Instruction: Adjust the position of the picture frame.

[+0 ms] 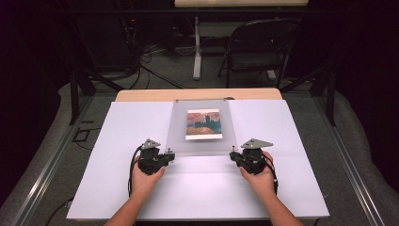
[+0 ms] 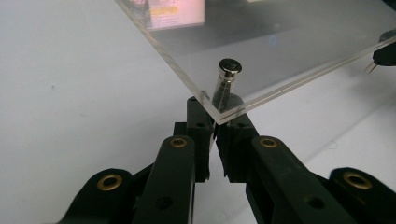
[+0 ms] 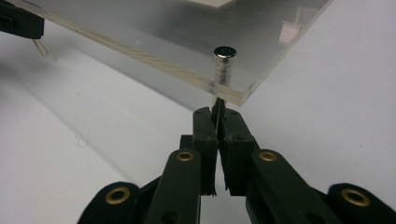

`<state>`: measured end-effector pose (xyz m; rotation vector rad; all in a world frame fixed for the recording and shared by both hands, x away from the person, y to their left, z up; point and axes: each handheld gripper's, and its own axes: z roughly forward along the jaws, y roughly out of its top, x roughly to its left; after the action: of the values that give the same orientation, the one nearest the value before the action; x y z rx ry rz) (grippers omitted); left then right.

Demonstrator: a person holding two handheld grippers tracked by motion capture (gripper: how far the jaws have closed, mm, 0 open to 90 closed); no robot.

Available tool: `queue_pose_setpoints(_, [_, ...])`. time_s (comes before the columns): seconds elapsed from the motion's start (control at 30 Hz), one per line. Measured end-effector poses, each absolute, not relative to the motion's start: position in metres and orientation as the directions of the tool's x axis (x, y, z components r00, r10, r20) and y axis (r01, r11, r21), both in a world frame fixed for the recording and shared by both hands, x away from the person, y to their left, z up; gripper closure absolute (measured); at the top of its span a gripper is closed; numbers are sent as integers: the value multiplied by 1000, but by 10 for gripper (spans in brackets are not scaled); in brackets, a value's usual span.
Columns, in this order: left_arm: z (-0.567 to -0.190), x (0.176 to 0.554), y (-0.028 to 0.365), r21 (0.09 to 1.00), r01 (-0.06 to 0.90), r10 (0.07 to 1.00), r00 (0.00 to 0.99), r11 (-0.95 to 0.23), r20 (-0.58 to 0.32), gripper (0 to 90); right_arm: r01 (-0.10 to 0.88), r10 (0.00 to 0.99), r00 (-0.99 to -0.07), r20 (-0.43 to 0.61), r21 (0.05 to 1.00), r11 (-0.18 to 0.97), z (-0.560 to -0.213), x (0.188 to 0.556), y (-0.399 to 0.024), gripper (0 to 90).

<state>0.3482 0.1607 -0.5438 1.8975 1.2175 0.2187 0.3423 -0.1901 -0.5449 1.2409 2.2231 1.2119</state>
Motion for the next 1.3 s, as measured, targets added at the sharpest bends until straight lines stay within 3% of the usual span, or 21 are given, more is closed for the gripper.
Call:
queue_pose_setpoints(1.13, [-552,346,159,717,674,820,504,-177,-271,813,556,808,-577,119,781,283,-558,343,-191,852])
queue_pose_setpoints(1.3, [-552,345,162,720,674,825,494,-163,-276,746,549,804,-582,117,786,283,-556,341,-189,767])
